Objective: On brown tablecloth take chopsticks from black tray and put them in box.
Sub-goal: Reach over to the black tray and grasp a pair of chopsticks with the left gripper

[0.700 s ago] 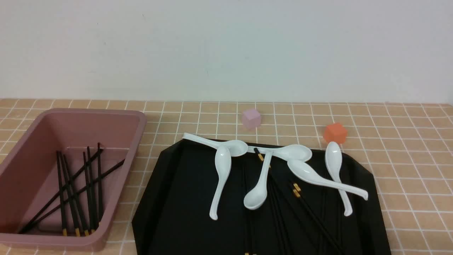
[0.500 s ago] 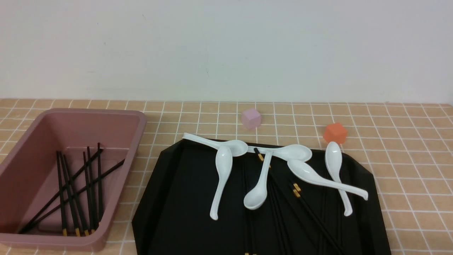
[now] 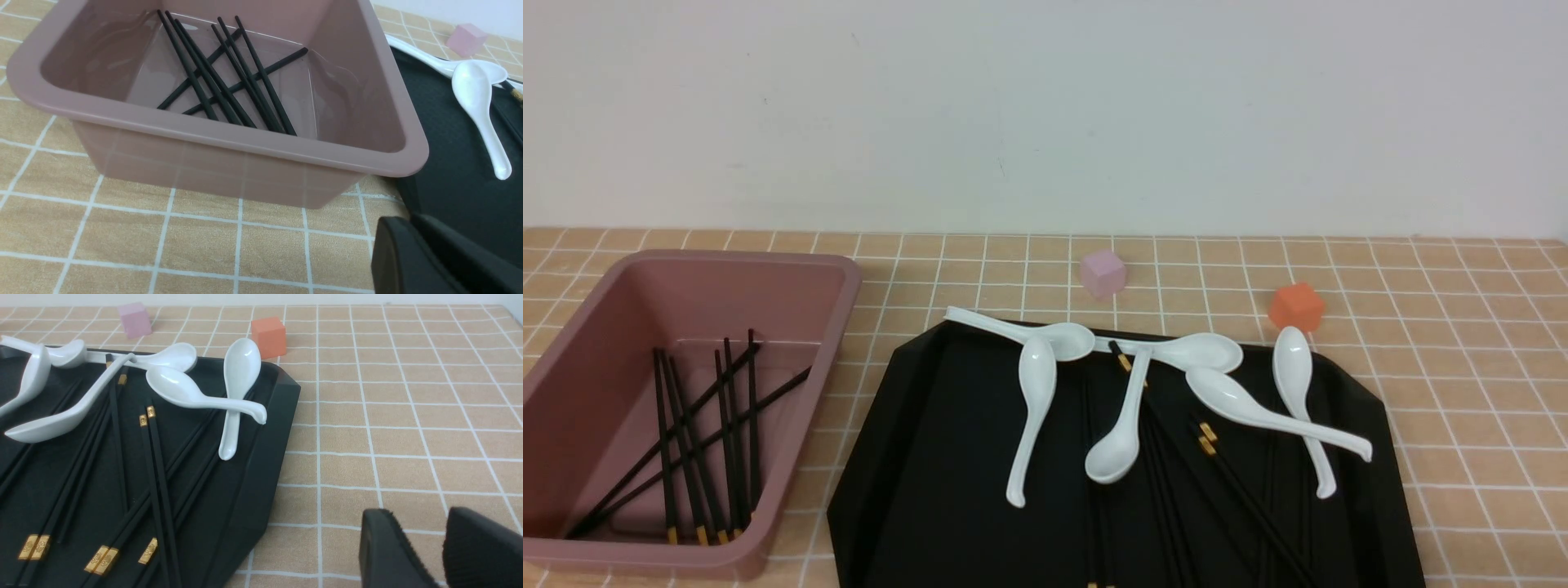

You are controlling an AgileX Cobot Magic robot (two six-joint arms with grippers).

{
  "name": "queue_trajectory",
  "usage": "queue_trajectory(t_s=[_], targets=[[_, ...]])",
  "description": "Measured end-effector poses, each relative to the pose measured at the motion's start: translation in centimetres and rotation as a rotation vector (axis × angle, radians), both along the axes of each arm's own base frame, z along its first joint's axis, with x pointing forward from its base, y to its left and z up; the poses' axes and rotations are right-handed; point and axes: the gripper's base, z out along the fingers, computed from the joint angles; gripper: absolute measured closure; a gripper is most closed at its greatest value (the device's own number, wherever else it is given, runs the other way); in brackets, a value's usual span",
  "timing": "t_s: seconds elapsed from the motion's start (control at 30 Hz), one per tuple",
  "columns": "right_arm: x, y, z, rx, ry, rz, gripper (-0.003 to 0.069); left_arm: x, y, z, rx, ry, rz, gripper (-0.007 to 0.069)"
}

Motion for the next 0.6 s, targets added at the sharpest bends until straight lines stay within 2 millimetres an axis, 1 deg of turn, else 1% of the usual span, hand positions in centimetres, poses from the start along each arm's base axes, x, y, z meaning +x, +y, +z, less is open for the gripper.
queue_trajectory(t_s=[0.6], targets=[[0.0,0.0,0.0,0.0,0.0,0.0,0.0419,0.0,0.0,0.0,0.001,0.0,0.0,0.0564]])
